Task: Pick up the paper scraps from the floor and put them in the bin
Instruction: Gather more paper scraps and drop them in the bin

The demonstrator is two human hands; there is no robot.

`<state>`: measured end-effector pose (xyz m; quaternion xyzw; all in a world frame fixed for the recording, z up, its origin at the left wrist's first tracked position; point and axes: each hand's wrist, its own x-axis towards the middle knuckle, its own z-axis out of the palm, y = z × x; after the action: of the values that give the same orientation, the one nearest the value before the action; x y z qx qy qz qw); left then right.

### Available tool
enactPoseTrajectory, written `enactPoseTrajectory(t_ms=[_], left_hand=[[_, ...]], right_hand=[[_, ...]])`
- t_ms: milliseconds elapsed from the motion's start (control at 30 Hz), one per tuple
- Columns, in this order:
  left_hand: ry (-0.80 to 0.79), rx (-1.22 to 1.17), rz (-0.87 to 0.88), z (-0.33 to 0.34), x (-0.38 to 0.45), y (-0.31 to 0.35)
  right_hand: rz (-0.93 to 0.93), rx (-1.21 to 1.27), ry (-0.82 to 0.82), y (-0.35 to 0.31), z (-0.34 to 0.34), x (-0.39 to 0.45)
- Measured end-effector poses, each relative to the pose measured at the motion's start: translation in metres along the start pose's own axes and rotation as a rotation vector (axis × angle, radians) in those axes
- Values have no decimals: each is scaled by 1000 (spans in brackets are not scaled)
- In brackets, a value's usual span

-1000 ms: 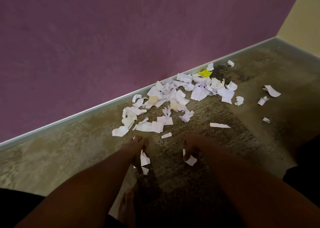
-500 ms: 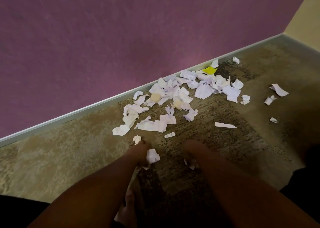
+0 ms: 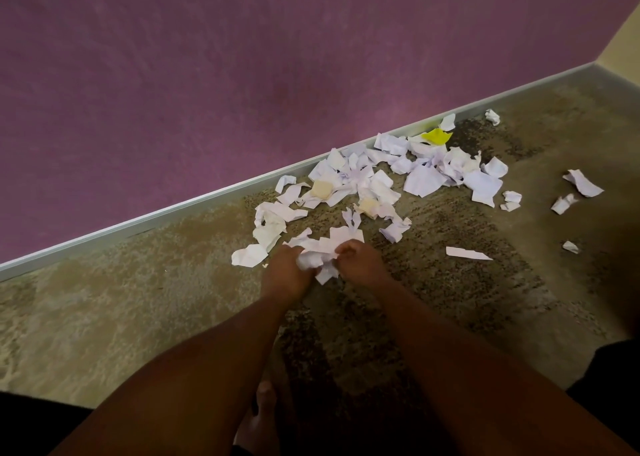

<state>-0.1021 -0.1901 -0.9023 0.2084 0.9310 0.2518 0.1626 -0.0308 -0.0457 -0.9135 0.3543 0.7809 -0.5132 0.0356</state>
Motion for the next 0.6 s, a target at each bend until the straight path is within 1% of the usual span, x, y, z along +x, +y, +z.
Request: enactPoseTrajectory(t_ms=[67,133,233,300,400,467,533,600], left_hand=[[121,43,-7,-2,4,-9],[194,55,-31,-3,8,-17],[243,20,-136,-2,13,-31],[222,-60,-252,3,16,-45],[212,-170,-383,14,20,-62],[242,-220,-433,18,26,-65],[288,-281,-457,21,35,-66],[321,-355,-439,23,44,-66]], right_hand=[[14,94,82,1,4,5],[21,127,229,6,4,11],[39,-43,531,12,-7,17],[81,-95,664,17,-15,21],[56,-114,771,29,-21,33],[12,-153,799,35,-23,43],[-37,-173,790,38,-24,53],[-96,-123,752,40,-25,65]])
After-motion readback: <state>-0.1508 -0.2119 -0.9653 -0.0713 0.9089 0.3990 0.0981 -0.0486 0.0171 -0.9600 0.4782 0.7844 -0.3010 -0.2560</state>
